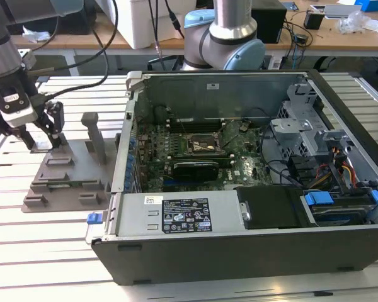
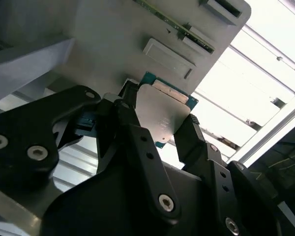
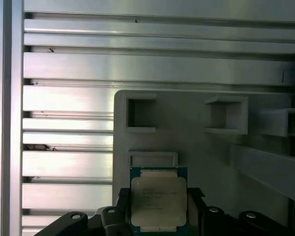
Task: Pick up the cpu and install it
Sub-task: 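Pick up the cpu and move it towards the insertion slot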
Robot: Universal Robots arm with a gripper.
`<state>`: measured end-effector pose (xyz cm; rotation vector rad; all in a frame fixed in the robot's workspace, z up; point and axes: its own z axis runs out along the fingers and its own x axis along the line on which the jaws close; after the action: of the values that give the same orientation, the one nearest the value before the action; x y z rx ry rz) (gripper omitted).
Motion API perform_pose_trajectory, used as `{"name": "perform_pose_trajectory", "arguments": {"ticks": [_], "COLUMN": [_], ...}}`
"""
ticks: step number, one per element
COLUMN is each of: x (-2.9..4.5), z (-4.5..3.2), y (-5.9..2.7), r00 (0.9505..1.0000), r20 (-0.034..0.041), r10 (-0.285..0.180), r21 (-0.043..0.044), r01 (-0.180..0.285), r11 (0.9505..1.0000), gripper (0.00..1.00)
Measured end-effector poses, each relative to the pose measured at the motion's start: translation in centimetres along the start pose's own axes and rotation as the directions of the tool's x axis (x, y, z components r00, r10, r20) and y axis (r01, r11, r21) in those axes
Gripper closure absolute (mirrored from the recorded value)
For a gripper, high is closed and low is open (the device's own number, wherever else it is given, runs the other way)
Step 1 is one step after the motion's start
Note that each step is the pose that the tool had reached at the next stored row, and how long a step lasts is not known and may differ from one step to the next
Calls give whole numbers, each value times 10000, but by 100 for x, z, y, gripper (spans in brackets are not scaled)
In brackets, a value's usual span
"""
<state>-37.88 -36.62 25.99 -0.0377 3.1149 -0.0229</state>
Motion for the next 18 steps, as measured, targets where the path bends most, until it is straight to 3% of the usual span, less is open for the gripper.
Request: {"name": "perform_pose_trajectory", "arguments": {"ticks": [12,18], "x": [-8,-12], "z": [-345,-482], "y": [-5,-7], "r00": [10000,10000], "r20": [0,-1], "r10": [2,2], "r21": [0,0], "r01": [-2,-2], "r11": [10000,10000], "gripper": [45,45]}}
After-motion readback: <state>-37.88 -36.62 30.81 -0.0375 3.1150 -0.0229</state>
